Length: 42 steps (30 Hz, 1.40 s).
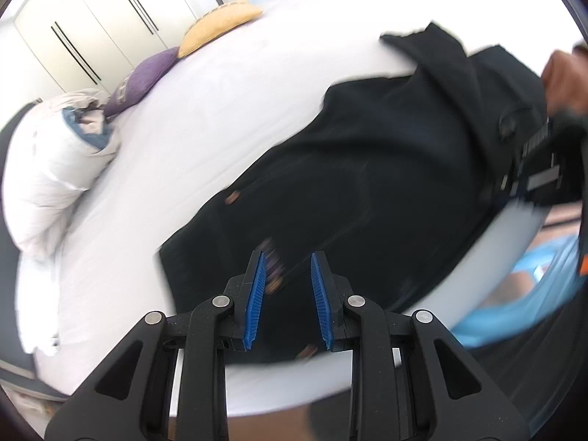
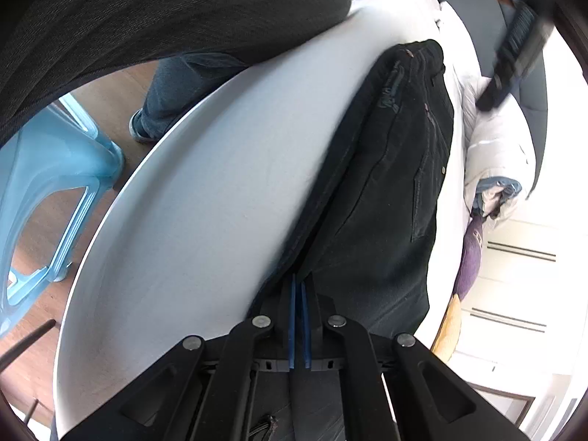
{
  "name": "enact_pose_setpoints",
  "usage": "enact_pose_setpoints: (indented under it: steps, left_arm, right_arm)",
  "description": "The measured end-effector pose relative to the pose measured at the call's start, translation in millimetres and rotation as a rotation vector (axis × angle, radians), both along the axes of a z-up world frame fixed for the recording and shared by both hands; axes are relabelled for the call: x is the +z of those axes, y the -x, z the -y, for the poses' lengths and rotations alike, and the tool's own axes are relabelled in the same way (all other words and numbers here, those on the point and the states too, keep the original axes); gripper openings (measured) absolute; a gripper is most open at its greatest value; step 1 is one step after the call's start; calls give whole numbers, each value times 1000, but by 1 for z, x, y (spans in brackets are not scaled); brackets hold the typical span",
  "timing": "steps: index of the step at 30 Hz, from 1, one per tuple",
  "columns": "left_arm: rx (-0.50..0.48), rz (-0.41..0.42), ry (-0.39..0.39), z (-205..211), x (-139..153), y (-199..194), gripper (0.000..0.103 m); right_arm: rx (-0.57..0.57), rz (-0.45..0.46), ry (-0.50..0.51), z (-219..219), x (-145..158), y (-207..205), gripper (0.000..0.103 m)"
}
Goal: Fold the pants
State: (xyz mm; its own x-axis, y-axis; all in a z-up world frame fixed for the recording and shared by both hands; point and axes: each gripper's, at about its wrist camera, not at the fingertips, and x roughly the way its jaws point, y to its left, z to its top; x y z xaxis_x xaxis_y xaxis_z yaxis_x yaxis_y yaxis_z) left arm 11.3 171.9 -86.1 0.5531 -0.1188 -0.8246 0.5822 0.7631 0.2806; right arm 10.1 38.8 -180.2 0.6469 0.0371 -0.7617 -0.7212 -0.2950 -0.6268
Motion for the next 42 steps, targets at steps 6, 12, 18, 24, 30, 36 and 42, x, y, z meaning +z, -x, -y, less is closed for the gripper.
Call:
enact_pose_setpoints:
  steps: [6, 12, 18, 24, 30, 36, 42]
  left_arm:
    - [-31, -68, -34, 55, -50, -18, 25]
    - [-27, -118, -70, 59, -81, -12, 25]
    - [14, -90, -8, 55, -58, -23, 25]
    - [25, -86, 22, 85, -57, -48, 25]
    - [51, -123, -8, 99, -87, -48, 24]
    - [30, -96, -50, 109, -81, -37, 24]
    - [58, -119, -13, 101, -90, -35, 24]
  right_arm:
    - [-32, -5, 2, -5, 2, 3, 5]
    - [-47, -8, -11, -7, 2, 9, 5]
    - [-79, 32, -39, -6, -7, 11, 7]
    - [-225, 67, -211, 13, 28, 8, 70]
    - [-692, -110, -546, 87, 104, -57, 90]
    - [-1341, -143, -918, 202, 151, -214, 80]
    - [-1776, -252, -1034, 253, 125, -319, 79]
